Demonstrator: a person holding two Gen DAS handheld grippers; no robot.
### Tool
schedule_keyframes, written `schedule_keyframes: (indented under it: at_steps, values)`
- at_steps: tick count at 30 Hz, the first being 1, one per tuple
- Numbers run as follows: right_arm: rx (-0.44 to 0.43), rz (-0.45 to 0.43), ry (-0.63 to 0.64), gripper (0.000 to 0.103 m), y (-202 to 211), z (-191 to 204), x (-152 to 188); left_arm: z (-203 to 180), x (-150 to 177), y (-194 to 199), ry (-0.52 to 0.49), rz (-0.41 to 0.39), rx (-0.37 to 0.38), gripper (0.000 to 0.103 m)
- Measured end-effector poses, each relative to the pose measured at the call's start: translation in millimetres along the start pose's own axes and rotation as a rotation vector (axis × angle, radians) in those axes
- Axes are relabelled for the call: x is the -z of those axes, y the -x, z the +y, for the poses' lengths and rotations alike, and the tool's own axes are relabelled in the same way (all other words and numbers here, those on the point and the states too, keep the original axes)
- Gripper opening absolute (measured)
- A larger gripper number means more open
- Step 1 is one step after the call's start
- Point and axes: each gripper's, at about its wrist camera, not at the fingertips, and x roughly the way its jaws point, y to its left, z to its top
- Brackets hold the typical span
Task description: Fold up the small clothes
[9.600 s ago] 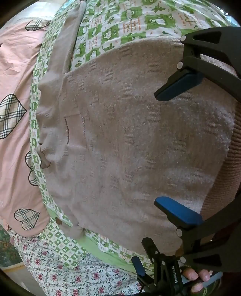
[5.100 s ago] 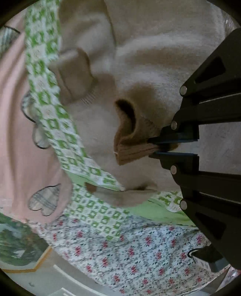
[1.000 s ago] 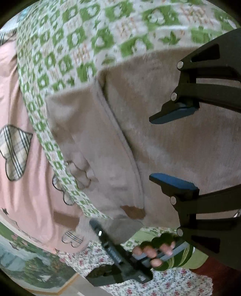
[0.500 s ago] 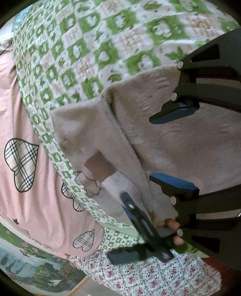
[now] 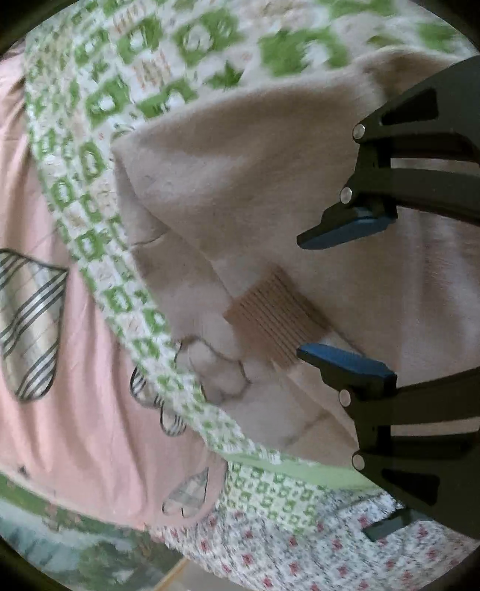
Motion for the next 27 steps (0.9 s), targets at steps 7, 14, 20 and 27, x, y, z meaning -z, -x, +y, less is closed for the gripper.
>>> schedule_keyframes:
  at_steps: [7,14,20,27]
  values:
    - [-0.051,0.023,0.068,0.007,-18.5,23.4,-7.9,-24.0,-18.0,-22.1,-0.029,0.000,-0.016,0.069]
    - [-0.141,-0.278,0.025,0.007,107.1,31.7,-6.0,-23.9,-17.9,-18.3,0.023,-0.028,-0.109,0.063]
    - [0.003,-0.168,-0.060,0.007,94.9,-17.5,15.2,-25.8,-11.2,-12.8,0.065,-0.022,-0.129,0.062]
    - [0.024,-0.112,-0.078,0.007,78.1,-34.9,35.7,2.7,2.4,-1.5,0.141,0.030,0.039,0.058]
